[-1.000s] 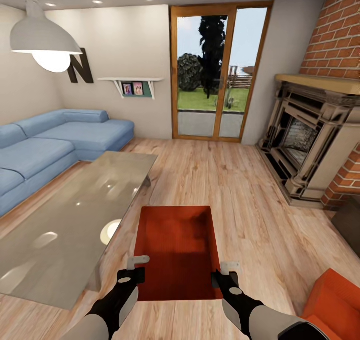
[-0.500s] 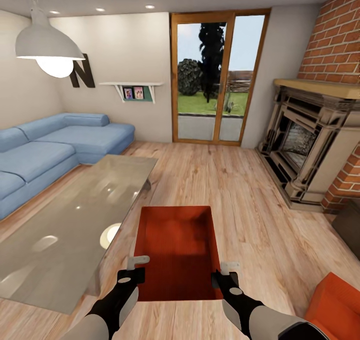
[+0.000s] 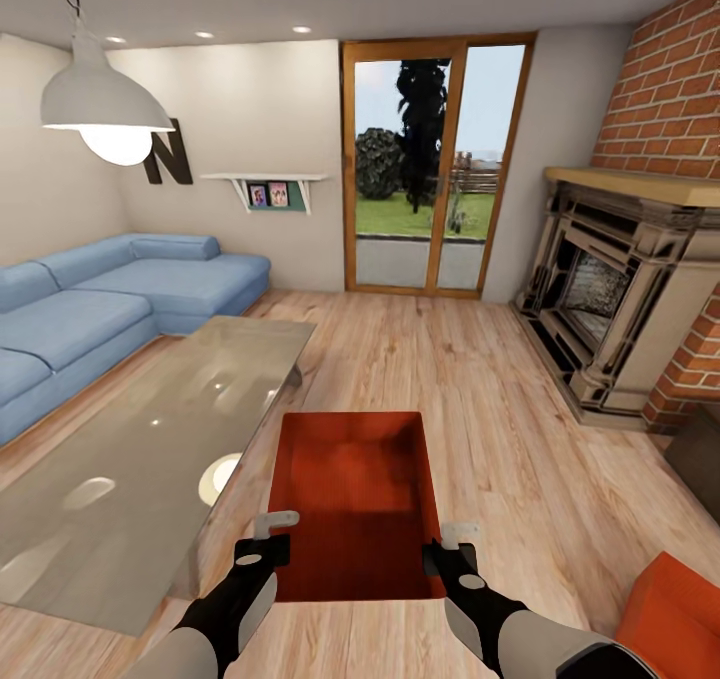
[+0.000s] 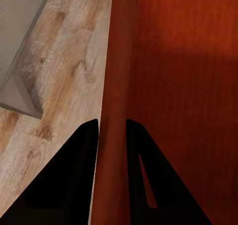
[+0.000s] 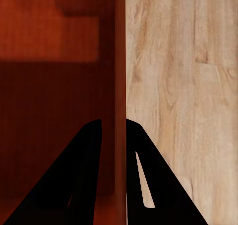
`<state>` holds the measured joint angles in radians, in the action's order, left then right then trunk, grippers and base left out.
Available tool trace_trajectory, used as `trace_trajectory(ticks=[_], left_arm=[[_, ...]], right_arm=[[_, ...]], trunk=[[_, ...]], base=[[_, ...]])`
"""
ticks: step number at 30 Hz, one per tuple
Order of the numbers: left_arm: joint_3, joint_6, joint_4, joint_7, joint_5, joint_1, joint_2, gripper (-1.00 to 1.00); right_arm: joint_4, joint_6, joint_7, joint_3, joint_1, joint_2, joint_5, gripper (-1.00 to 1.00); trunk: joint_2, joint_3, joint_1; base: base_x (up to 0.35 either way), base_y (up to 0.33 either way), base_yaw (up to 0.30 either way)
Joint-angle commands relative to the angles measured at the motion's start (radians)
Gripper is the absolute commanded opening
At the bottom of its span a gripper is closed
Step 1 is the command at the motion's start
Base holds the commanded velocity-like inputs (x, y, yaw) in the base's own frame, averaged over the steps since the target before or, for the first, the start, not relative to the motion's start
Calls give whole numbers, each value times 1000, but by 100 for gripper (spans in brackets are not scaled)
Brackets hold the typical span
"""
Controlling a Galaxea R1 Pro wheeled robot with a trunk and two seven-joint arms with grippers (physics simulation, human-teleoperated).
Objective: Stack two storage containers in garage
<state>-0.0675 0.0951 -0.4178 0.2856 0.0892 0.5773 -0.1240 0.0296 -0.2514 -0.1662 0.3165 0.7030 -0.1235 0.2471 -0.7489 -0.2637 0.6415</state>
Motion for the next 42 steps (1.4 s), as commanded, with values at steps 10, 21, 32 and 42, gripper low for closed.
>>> trace_trajectory(ticks=[10, 21, 32, 42], left_arm=[[9, 8, -6, 20, -11, 1, 24, -100], [9, 8, -6, 20, -11, 1, 24, -100], [9, 8, -6, 20, -11, 1, 24, -100], [9, 8, -6, 20, -11, 1, 24, -100]], right_arm=[[-2, -6, -6, -19, 1, 5, 20, -100], [-2, -6, -6, -19, 0, 5, 20, -100], [-2, -6, -6, -19, 1, 5, 20, -100], [-2, -6, -6, -19, 0, 5, 20, -100]], trunk=[[-1, 15, 0], [-1, 32, 0], [-1, 50, 0], [-1, 66, 0]], base=[[0, 0, 0], [0, 0, 0], [0, 0, 0], [0, 0, 0]])
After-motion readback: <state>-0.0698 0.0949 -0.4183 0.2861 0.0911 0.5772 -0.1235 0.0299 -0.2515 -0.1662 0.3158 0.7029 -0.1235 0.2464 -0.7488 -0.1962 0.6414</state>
